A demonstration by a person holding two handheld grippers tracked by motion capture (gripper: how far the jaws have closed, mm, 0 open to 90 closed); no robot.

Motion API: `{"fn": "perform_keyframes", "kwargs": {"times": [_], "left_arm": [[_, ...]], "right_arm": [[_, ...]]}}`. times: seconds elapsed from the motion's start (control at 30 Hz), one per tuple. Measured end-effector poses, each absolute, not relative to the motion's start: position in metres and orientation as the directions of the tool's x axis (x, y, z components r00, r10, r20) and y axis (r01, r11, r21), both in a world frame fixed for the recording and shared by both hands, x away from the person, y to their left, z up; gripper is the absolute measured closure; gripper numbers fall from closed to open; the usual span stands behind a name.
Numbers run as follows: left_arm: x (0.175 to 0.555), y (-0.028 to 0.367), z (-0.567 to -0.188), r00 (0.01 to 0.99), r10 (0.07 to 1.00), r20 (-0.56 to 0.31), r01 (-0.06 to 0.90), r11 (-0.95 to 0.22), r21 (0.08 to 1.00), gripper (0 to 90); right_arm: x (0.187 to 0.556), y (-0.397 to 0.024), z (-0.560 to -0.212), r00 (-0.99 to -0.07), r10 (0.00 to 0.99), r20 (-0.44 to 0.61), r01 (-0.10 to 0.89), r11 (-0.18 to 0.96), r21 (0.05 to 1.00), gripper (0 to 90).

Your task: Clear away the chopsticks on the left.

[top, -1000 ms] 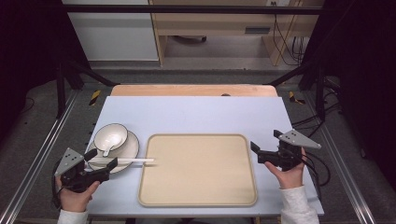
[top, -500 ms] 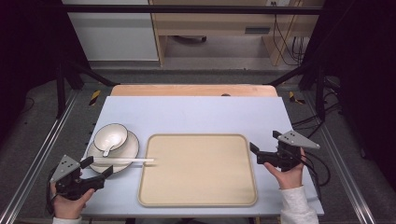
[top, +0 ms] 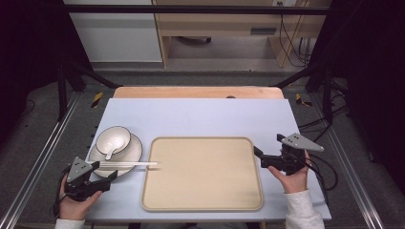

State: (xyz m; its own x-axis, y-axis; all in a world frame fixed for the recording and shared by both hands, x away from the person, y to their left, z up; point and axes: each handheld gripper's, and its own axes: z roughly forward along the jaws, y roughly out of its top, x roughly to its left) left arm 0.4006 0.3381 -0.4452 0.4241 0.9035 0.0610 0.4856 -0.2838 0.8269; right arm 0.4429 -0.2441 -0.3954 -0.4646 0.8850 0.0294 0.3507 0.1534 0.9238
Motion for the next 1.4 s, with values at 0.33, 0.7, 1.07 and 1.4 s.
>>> {"fn": "perform_keyframes", "kwargs": {"times": [0.33,0.7,1.07,1.4], "left_arm": [[0.417,0.339,-0.456,0.42,0.901,0.108,0.492,-0.326,0.807,32.7],[0.422,0.335,-0.46,0.427,0.89,0.161,0.495,-0.379,0.782,39.6],[0.419,0.329,-0.458,0.46,0.87,0.18,0.507,-0.423,0.751,52.3],[0.418,0.323,-0.454,0.494,0.852,0.176,0.512,-0.449,0.733,63.8]], "right_arm": [[0.445,-0.241,-0.398,-0.47,0.882,0.027,0.363,0.166,0.917,4.1],[0.446,-0.24,-0.399,-0.475,0.88,0.024,0.366,0.173,0.914,4.2],[0.446,-0.24,-0.399,-0.476,0.879,0.022,0.367,0.175,0.914,4.2],[0.446,-0.24,-0.4,-0.479,0.878,0.018,0.368,0.182,0.912,4.2]]}}
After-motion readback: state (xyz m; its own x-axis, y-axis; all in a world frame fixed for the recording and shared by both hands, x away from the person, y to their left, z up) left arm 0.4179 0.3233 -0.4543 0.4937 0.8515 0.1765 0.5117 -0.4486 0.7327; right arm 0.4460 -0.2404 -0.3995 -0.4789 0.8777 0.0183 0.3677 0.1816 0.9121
